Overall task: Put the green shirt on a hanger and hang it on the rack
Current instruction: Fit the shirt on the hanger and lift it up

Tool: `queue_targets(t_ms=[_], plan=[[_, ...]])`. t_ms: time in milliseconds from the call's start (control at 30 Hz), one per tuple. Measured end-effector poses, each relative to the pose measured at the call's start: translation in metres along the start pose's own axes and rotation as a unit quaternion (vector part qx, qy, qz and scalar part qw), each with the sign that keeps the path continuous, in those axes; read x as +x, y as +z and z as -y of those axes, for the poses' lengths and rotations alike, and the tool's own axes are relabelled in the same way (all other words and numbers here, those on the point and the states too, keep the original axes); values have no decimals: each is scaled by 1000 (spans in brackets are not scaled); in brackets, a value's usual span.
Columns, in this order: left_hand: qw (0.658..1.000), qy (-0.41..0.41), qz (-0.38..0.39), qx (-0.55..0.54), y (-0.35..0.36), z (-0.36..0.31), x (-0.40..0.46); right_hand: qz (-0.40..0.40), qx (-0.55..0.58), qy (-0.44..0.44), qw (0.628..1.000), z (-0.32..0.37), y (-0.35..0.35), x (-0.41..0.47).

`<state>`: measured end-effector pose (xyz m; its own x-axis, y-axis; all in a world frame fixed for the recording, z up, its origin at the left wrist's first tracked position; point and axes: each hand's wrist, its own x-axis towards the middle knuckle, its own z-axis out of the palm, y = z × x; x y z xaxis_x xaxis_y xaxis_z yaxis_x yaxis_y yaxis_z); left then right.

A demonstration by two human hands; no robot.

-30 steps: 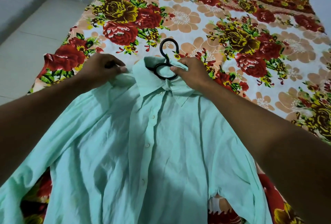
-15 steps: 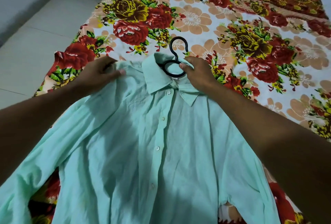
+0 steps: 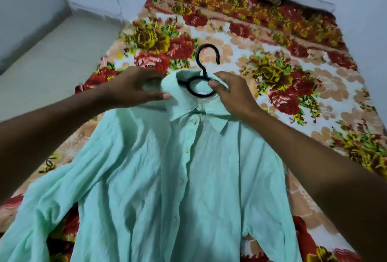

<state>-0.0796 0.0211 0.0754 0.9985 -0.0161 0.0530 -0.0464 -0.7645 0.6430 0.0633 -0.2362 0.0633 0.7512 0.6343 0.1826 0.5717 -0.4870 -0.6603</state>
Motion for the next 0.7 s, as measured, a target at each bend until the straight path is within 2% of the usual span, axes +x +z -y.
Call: queue_targets(t_ms=[67,167,333,400,467,633,700], plan=[[998,48,-33,40,-20,-31,4,-5,4,-17,1000,27,-26,-6],[996,51,-72,25,-75,-86,-4,3,17,-26,1000,82,-81,-14],[996,30,-79,-2,-160,-151,-37,144,63,-19,987,146,-181,-43],[995,45,-94,-11,-195,-179,-58,163,49,-32,985,171,-221,-60],[992,58,-113,-14,-225,-206,-79,143,52,-45,987,199,-252,-75],[991,93,-97,-24,-272,-296,-147,13,57,-88,994,301,-298,-128],[989,111,-98,-8,-287,-336,-183,3,26,-81,996,341,-317,-157]])
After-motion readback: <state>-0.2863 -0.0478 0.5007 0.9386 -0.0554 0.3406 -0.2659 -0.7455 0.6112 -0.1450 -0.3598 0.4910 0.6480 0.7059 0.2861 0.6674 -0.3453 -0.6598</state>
